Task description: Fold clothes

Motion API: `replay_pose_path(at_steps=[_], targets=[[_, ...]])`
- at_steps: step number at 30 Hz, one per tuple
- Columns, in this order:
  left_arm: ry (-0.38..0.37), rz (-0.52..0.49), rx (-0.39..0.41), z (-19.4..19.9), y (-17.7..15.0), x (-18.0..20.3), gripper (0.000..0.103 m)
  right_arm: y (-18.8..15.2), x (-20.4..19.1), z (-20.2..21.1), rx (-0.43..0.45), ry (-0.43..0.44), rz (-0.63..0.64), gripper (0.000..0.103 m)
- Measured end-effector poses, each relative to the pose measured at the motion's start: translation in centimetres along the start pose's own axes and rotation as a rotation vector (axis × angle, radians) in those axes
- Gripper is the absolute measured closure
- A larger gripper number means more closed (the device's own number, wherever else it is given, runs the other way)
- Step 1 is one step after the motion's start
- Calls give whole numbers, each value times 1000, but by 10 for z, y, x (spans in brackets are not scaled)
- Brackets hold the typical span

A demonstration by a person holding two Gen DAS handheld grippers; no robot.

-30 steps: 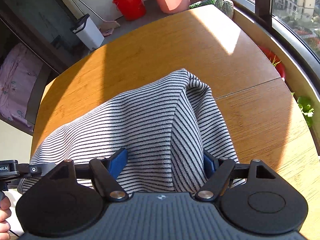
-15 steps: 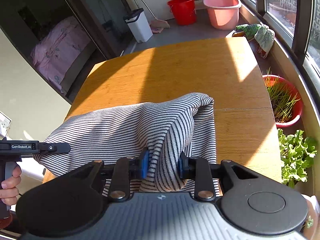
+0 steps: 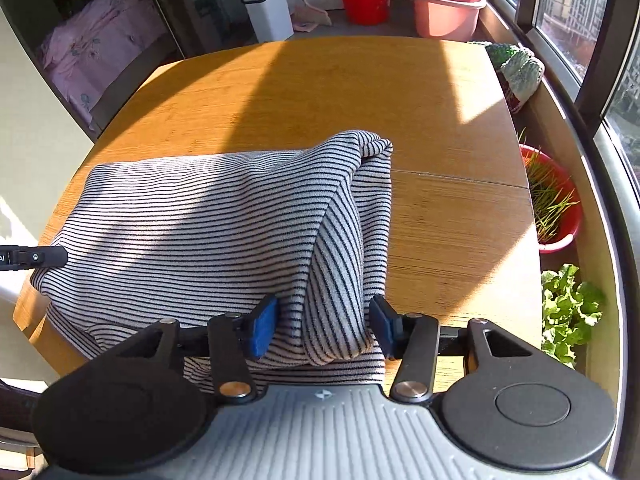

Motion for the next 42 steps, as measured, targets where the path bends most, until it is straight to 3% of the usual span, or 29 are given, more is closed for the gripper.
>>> replay_pose_path(at_steps=[2, 4, 7, 9, 11, 14, 15, 20, 29, 32, 36, 42], targets=[[-19, 17, -3, 12, -1, 3, 55, -3, 3, 9, 8, -11, 22, 46], [-92, 56, -24, 19, -6, 11, 50, -5, 7, 18, 16, -23, 44, 46], [-191, 88, -69, 23, -17, 28, 35, 0, 3, 32, 81, -19, 71, 47], [-238, 94, -115, 14, -26, 42, 35, 8, -5, 39, 138, 0, 85, 57], [-265, 97, -164, 0, -34, 54, 37, 14, -15, 36, 155, 25, 89, 60], [-261, 82, -206, -20, -37, 63, 42, 17, -27, 18, 126, 54, 86, 60], [-261, 78, -214, -27, -36, 65, 43, 12, -26, 5, 75, 61, 65, 60], [-268, 69, -239, -46, -25, 64, 44, -9, -22, -18, 41, 4, 25, 55], [-278, -83, -174, -68, 18, 60, 48, -27, -37, -15, 44, -13, -87, 41], [-246, -168, -134, -82, 45, 64, 48, -36, -57, -14, 33, -12, -131, 34], [-195, -275, -77, -95, 76, 71, 40, -47, -103, -18, 1, 33, -125, 26], [-183, -284, -69, -105, 102, 62, 36, -45, -177, -33, -35, 180, -89, 25]])
Point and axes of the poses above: each gripper's, at about its wrist camera, not at the fingertips, and z roughly against the way its jaws point, x to its right, y to its top, the point moved 8 cm from there along -z, roughly the way its jaws point, and after that the axes turned 5 degrees about -z, right-handed, at the moved point
